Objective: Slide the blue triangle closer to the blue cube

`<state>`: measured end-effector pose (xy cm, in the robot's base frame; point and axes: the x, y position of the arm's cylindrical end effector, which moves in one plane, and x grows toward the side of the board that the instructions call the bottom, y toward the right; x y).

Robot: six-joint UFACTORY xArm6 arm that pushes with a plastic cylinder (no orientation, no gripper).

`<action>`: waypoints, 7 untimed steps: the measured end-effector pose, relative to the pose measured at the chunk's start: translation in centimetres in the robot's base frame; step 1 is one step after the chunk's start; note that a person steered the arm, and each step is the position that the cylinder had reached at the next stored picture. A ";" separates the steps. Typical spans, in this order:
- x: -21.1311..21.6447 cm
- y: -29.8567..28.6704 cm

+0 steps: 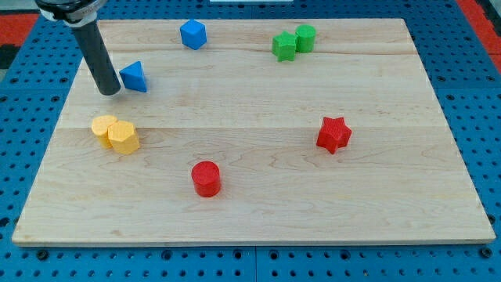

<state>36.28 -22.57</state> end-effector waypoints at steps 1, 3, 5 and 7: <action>-0.9 0.0; -0.8 2.4; -0.8 5.3; -0.8 8.4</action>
<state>35.43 -14.15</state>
